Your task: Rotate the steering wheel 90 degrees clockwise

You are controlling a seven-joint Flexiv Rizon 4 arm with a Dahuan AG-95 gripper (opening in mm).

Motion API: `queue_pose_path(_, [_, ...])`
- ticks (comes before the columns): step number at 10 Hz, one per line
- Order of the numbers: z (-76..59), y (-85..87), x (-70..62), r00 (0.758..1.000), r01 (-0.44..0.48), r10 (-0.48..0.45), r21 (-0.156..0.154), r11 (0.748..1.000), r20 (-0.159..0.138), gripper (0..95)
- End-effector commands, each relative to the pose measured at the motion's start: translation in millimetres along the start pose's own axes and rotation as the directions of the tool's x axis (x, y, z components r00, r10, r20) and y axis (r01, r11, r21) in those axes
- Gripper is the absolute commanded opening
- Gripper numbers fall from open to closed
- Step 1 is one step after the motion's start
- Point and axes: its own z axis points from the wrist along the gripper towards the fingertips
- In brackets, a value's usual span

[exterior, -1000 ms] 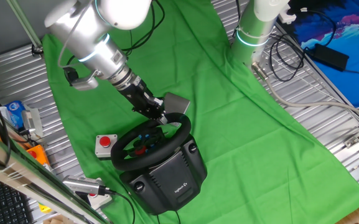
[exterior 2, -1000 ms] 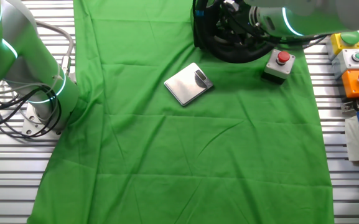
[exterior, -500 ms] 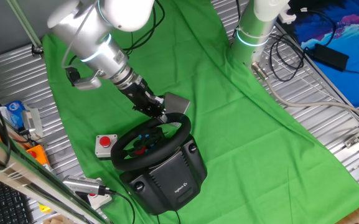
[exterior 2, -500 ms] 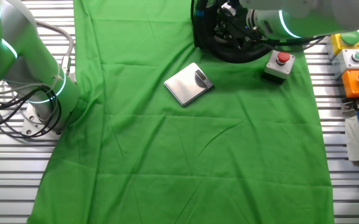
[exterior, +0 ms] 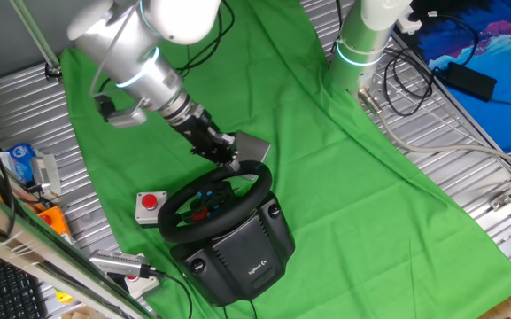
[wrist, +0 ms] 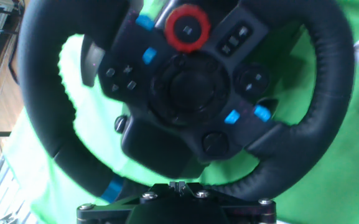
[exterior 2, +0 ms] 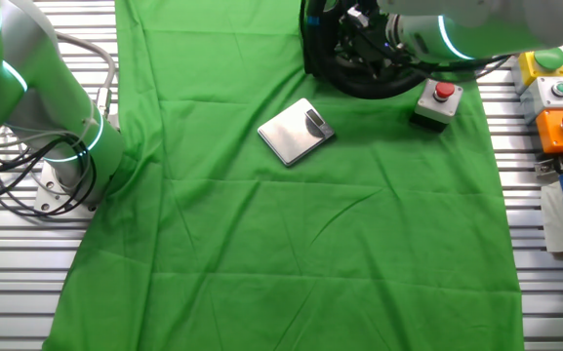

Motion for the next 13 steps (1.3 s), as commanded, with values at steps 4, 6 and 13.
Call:
queue_pose_path(4, [15.2, 24.4, 17.4, 0.999, -0.034, 0.034, -0.002, 0.999, 0.002, 0.0])
queue_pose_path(6, [13.3, 27.9, 17.8, 0.999, -0.045, 0.046, -0.007, 0.999, 0.005, 0.0])
queue_pose_path(13, [12.2, 35.6, 13.6, 0.995, -0.089, 0.092, -0.063, 0.994, 0.047, 0.0])
